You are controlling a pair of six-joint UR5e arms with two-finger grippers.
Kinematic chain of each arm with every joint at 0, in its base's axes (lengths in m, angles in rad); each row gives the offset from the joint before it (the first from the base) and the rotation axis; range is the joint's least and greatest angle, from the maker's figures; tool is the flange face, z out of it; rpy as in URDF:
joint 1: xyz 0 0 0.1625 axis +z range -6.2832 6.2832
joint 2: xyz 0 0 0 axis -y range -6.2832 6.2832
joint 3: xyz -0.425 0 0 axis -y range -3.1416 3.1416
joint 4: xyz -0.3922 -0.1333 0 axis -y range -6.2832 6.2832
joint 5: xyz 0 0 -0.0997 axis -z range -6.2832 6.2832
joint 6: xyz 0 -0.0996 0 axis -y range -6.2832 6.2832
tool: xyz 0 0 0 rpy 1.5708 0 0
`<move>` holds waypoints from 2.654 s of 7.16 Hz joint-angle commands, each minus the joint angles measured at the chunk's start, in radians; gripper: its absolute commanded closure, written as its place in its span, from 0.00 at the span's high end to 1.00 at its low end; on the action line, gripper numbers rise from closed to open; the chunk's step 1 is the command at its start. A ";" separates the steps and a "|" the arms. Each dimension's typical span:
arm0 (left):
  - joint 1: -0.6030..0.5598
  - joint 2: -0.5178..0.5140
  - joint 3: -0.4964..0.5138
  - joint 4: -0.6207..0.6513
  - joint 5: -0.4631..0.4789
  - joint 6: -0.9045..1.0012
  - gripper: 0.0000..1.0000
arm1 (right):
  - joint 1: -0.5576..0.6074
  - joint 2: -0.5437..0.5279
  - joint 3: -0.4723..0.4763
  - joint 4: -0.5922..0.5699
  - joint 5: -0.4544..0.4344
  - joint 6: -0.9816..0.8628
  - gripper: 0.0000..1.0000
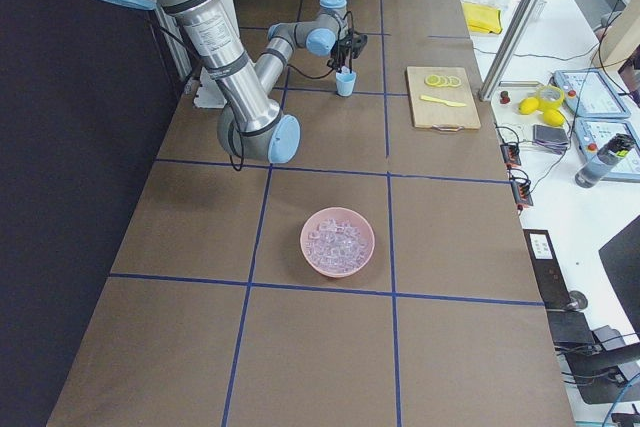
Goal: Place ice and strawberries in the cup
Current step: 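Carry the ice cube with the right gripper over the blue cup, then open the right gripper to drop the ice cube into the cup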
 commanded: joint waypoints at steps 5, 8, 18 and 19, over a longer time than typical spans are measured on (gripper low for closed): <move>0.000 0.032 -0.041 0.000 -0.001 -0.002 1.00 | -0.003 0.018 -0.033 0.007 -0.014 0.003 0.55; 0.000 0.032 -0.046 0.000 -0.002 -0.002 1.00 | 0.023 0.019 0.010 -0.001 -0.010 0.003 0.71; 0.003 0.035 -0.078 -0.032 -0.067 -0.006 1.00 | 0.787 -0.837 0.266 -0.099 0.443 -1.342 1.00; 0.003 0.035 -0.079 -0.032 -0.067 -0.005 1.00 | 0.809 -0.854 0.210 -0.099 0.428 -1.483 1.00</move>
